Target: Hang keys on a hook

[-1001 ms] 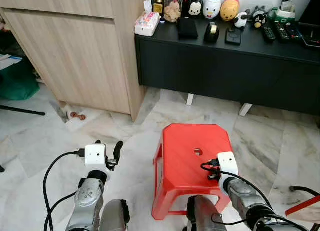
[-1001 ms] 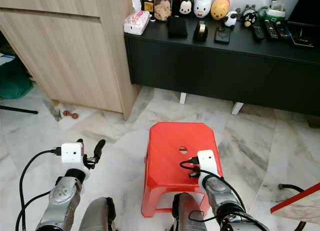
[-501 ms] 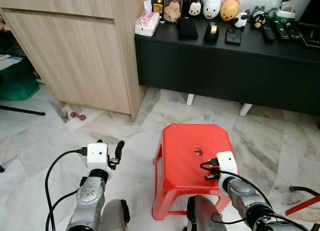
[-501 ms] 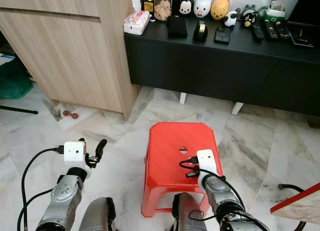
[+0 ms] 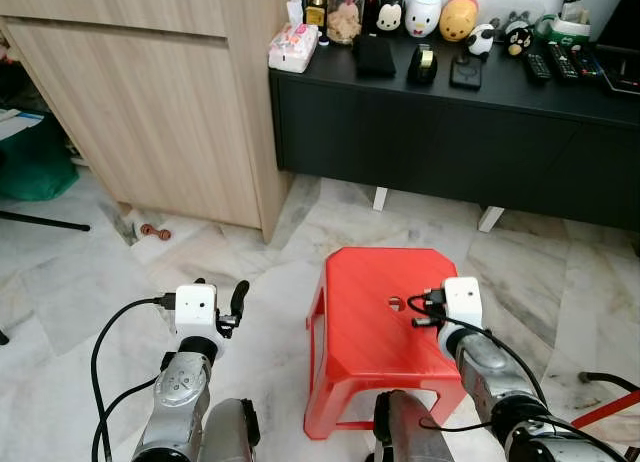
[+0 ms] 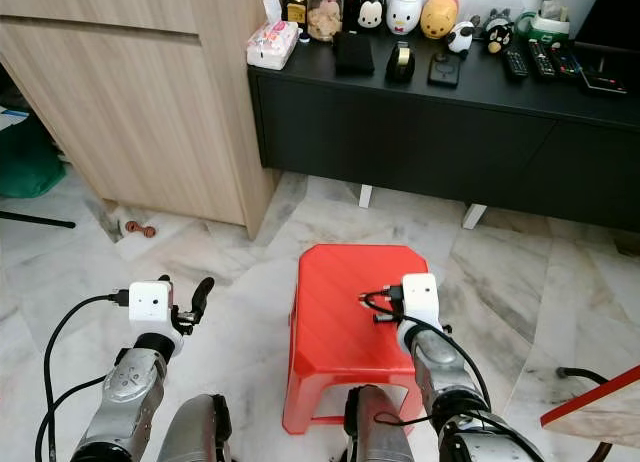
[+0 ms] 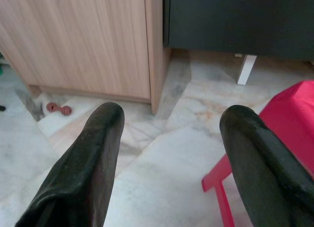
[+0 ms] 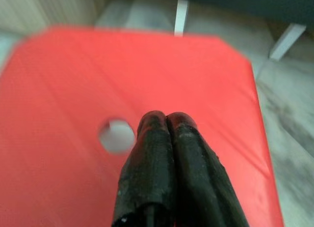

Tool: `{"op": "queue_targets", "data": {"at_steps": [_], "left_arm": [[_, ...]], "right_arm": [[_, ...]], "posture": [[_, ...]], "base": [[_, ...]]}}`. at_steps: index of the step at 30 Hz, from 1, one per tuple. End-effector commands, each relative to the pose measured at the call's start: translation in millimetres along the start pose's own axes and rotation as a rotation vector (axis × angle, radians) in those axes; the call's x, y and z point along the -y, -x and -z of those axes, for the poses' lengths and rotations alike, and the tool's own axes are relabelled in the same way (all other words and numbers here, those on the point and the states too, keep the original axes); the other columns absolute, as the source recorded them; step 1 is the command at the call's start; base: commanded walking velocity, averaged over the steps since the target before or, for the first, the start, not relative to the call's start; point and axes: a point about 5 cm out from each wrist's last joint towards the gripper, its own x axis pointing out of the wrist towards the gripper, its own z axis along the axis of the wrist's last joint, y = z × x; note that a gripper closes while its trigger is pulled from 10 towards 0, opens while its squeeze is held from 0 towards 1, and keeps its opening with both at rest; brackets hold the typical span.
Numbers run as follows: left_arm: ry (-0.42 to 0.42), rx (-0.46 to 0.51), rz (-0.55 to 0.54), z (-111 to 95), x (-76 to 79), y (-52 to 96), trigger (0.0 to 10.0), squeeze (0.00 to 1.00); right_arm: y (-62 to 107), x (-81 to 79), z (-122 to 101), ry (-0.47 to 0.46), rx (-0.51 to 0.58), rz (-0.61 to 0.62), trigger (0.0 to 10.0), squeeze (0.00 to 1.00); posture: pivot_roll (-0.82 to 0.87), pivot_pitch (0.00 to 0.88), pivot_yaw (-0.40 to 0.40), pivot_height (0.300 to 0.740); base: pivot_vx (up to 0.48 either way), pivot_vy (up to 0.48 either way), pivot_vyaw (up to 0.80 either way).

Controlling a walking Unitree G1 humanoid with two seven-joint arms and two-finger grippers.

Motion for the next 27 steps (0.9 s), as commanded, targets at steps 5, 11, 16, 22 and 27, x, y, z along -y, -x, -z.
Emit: {"op": "queue_targets", "data": {"at_steps": [5, 11, 16, 22, 27], "left_arm": [[-0.003, -0.024, -0.008, 6, -1.5, 2.5, 10.0, 0.00], [0.000, -0.055, -0.017, 15, -2.5, 7.2, 10.0, 0.00], [0.004, -0.078, -0.017, 21, -0.8, 9.9, 10.0, 0.00], [0.014, -0.071, -0.013, 21, 1.1, 10.4, 10.0, 0.00], [0.014, -0.068, -0.016, 21, -0.1, 10.8, 10.0, 0.00]], "right_arm": [[5.1, 2.3, -7, -0.067, 0.145, 0.030, 0.0, 0.00], [15.3, 8.0, -11, -0.085, 0.287, 0.093, 0.0, 0.00], [21.8, 5.9, -16, -0.053, 0.360, 0.091, 10.0, 0.00], [21.8, 7.7, -19, -0.065, 0.369, 0.115, 10.0, 0.00], [19.8, 3.2, -22, -0.064, 0.368, 0.096, 10.0, 0.00]], "posture": [[0.01, 0.113, -0.059, 0.602], [0.00, 0.111, -0.063, 0.602], [0.00, 0.104, -0.066, 0.602], [0.00, 0.093, -0.068, 0.602], [0.00, 0.083, -0.070, 0.602]], "base": [[0.000, 0.000, 0.00], [0.000, 0.000, 0.00], [0.000, 0.000, 0.00], [0.000, 0.000, 0.00], [0.000, 0.000, 0.00]]}}
